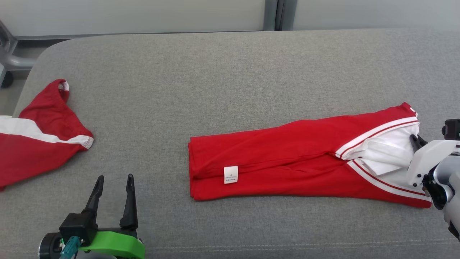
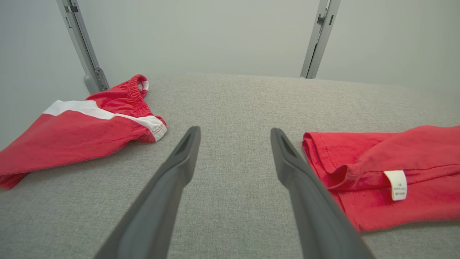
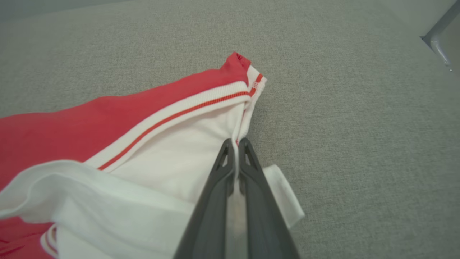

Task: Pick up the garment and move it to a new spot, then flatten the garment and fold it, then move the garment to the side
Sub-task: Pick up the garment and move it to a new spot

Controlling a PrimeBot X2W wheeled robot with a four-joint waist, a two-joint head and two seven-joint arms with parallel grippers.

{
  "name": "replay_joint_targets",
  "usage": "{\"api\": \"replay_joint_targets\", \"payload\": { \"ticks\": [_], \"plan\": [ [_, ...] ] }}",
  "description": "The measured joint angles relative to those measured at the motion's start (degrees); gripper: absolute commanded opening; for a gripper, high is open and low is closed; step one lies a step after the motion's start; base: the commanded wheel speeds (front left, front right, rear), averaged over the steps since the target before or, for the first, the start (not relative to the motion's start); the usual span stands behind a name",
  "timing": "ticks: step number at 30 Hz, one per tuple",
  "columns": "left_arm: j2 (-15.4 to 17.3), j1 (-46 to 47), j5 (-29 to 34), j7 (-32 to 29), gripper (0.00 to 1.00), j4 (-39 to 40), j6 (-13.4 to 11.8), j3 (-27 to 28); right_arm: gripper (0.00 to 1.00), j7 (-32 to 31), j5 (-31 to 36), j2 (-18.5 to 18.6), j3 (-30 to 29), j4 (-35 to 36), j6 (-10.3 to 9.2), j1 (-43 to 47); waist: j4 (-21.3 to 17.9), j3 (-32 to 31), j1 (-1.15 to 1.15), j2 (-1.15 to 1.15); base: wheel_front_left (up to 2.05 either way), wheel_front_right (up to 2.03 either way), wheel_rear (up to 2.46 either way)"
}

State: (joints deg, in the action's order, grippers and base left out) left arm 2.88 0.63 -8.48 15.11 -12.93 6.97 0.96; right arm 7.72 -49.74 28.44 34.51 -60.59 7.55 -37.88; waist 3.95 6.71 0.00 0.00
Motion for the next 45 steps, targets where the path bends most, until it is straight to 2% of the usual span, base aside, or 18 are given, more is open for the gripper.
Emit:
{"api": "replay_joint_targets", "payload": {
  "ticks": [5, 9, 19, 24, 31, 45],
  "plan": [
    [0.0, 0.1, -0.3, 0.0, 1.0, -0.4, 0.0, -0.3, 0.0, -2.1, -2.4, -0.1, 0.1, 3.9, -0.01, -0.1, -1.1, 0.2, 0.0, 0.0, 0.0, 0.0, 0.0],
    [0.0, 0.6, -0.5, 0.0, 1.0, -0.6, 0.0, -0.6, 0.0, -5.6, -7.5, 0.0, 0.1, 10.9, -0.02, 0.3, -1.8, 0.3, 0.0, 0.0, 0.0, 0.0, 0.0],
    [0.0, 0.7, -1.0, 0.0, 1.0, -0.9, -0.2, -1.3, 0.0, -15.0, -20.5, 4.7, 1.1, 31.5, -0.07, 4.4, -1.8, 0.1, 0.0, 0.0, 0.0, 0.0, 0.0],
    [0.0, 0.9, -1.1, 0.0, 1.0, -1.3, -0.2, -1.6, 0.0, -17.6, -24.6, 4.5, 1.4, 37.6, -0.07, 5.1, -1.3, -0.2, 0.0, 0.0, 0.0, 0.0, 0.0],
    [0.0, 1.2, -1.4, 0.0, 1.0, -1.8, -0.2, -2.8, 0.0, -20.0, -27.0, 0.9, 3.8, 42.1, -0.07, 5.6, 0.2, -0.8, 0.0, 0.0, 0.0, 0.0, 0.0],
    [0.0, 3.0, -3.1, 0.0, 1.0, -2.9, -0.7, -5.9, 0.0, -20.1, -27.2, -7.9, 7.7, 40.4, -0.08, 3.3, 4.1, -0.5, 0.0, 0.0, 0.0, 0.0, 0.0]
  ]
}}
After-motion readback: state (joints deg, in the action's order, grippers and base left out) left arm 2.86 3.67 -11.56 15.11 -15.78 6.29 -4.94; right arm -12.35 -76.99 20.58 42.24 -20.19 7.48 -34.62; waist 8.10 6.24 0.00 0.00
